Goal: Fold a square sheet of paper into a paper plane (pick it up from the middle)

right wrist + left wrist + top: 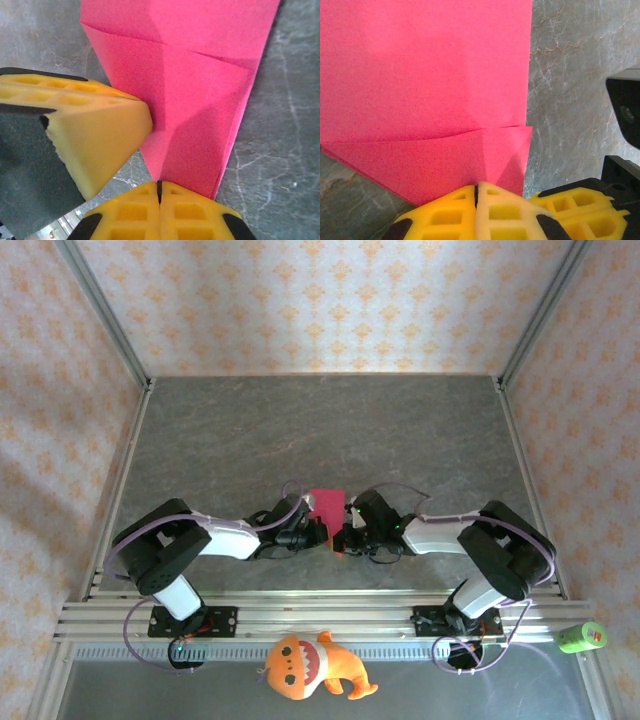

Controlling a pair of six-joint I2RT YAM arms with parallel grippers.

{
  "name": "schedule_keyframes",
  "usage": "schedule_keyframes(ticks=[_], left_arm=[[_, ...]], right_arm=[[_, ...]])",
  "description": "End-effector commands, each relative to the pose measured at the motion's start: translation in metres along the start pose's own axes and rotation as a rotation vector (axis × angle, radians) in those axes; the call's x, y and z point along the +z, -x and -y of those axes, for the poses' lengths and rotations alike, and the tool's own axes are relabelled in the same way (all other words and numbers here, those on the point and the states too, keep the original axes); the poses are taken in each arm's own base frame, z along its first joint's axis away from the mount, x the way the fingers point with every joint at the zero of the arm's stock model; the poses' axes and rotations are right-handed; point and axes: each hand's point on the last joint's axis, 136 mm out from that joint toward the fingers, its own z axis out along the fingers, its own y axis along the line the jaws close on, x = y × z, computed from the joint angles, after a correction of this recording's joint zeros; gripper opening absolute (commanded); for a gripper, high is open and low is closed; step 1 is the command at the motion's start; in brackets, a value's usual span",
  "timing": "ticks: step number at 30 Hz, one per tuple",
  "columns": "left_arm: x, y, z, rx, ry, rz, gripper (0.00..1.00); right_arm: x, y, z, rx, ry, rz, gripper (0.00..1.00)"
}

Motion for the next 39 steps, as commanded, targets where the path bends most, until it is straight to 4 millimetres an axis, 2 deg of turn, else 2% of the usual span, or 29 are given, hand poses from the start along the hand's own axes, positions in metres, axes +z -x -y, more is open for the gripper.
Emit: schedule_keyframes(ticks=[1,12,19,23,27,28,30,32,33,36,37,39], left_arm=[[0.001,0.007,-0.029,-0.02,0.102,0.019,0.0],[-0.014,0.046,-0.062,-0.142,0.15,0.09,0.0],[-0.028,0.058,-0.067,-0.19,0.144,0.125,0.0],[-0.038,0.061,-0.056,-0.181,0.1,0.142,0.0],[-0.053,0.065,-0.04,-0.166,0.03,0.183,0.01],[-0.059,0.066,-0.038,-0.164,0.021,0.203,0.03],[-0.066,0.066,-0.037,-0.165,0.006,0.227,0.06],[-0.071,0.064,-0.035,-0.167,-0.019,0.241,0.13],[-0.072,0.064,-0.034,-0.166,-0.029,0.245,0.16],[-0.074,0.062,-0.03,-0.158,-0.058,0.24,0.28],[-0.073,0.062,-0.027,-0.154,-0.074,0.235,0.32],[-0.07,0.063,-0.021,-0.149,-0.11,0.217,0.35]], right_arm=[[0.0,-0.022,0.048,0.06,-0.165,-0.036,0.0],[-0.002,-0.029,0.059,0.047,-0.19,-0.054,0.0],[-0.004,-0.033,0.059,-0.02,-0.196,-0.089,0.0],[-0.01,-0.025,0.042,-0.11,-0.158,-0.078,0.0],[-0.025,0.0,0.001,-0.2,-0.063,0.017,0.0],[-0.031,0.011,-0.009,-0.217,-0.053,0.068,0.03],[-0.046,0.034,-0.02,-0.229,-0.061,0.189,0.14],[-0.062,0.058,-0.016,-0.19,-0.115,0.331,0.32],[-0.069,0.066,-0.011,-0.162,-0.136,0.38,0.38],[-0.073,0.076,-0.005,-0.069,-0.057,0.41,0.48],[-0.07,0.075,-0.008,-0.037,0.005,0.387,0.51],[-0.062,0.072,-0.012,0.005,0.088,0.334,0.52]])
